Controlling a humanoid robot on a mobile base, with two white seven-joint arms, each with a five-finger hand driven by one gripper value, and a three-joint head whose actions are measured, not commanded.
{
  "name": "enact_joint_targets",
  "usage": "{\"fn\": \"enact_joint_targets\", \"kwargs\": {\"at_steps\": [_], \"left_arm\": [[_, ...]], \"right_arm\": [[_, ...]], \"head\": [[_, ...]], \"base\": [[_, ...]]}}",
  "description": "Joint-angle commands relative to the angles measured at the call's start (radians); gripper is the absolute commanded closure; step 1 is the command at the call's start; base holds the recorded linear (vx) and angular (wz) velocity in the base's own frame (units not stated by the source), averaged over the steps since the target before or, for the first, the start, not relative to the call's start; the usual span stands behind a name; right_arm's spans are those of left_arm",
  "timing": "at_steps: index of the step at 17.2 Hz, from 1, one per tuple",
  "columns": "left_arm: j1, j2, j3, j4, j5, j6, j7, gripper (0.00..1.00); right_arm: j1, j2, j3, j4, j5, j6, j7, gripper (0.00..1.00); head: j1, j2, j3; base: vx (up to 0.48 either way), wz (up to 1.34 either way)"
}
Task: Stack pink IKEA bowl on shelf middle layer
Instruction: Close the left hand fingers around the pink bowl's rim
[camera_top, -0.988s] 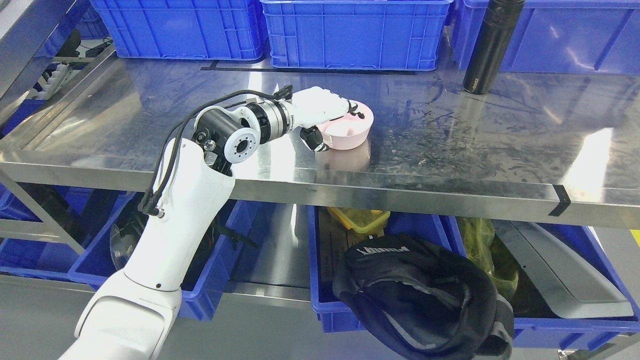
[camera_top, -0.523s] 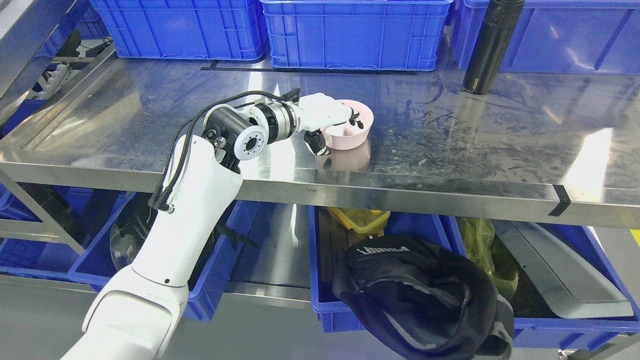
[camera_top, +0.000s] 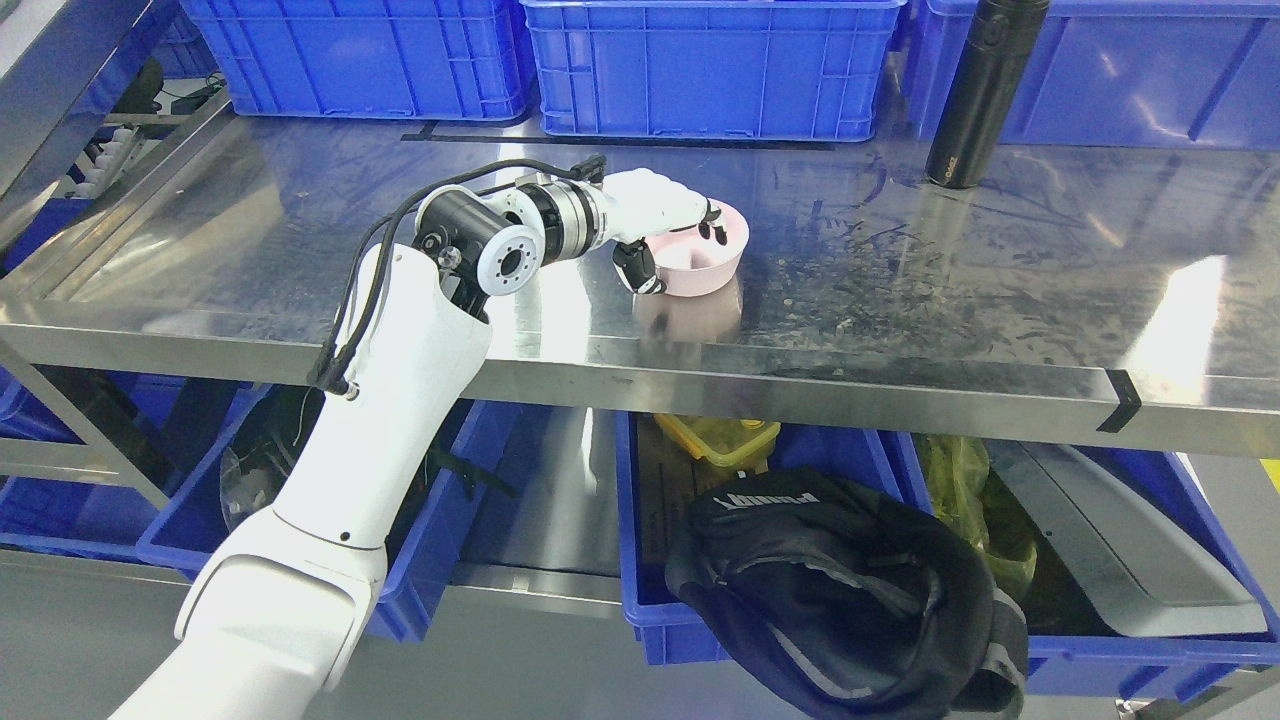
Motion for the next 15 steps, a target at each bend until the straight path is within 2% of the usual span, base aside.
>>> {"fn": "enact_joint_targets", "kwargs": {"at_steps": [1, 6, 8, 9, 12, 15], "left_arm": [[-0.013, -0.028, 0.000, 0.105, -0.001, -0.013, 0.000, 0.43], [-0.008, -0.034, 0.003, 0.113, 0.001, -0.031, -0.004, 0.55], [-0.001, -0.031, 0.022, 0.113, 0.002, -0.056, -0.013, 0.67], [0.007, -0.032, 0.041, 0.113, 0.002, -0.091, -0.018, 0.77], [0.018, -0.032, 0.107, 0.113, 0.002, -0.151, -0.024, 0.94], [0.025, -0.035, 0.188, 0.113, 0.004, -0.194, -0.023, 0.99]], "right_arm": [[0.023, -0.017, 0.000, -0.017, 0.000, 0.000, 0.001, 0.00], [0.023, -0.017, 0.000, -0.017, 0.000, 0.000, 0.001, 0.00], [0.023, -0.017, 0.000, -0.017, 0.000, 0.000, 0.001, 0.00], [0.023, -0.017, 0.000, -0.017, 0.000, 0.000, 0.001, 0.00], [0.023, -0.017, 0.000, -0.017, 0.000, 0.000, 0.001, 0.00], [0.023, -0.017, 0.000, -0.017, 0.000, 0.000, 0.001, 0.00]], "head": [[0.0000, 0.000, 0.000], [0.0000, 0.000, 0.000], [0.0000, 0.000, 0.000], [0.0000, 0.000, 0.000], [0.0000, 0.000, 0.000], [0.0000, 0.000, 0.000]], "base": [[0.000, 0.00], [0.000, 0.00], [0.000, 0.00], [0.000, 0.00], [0.000, 0.00], [0.000, 0.00]]}}
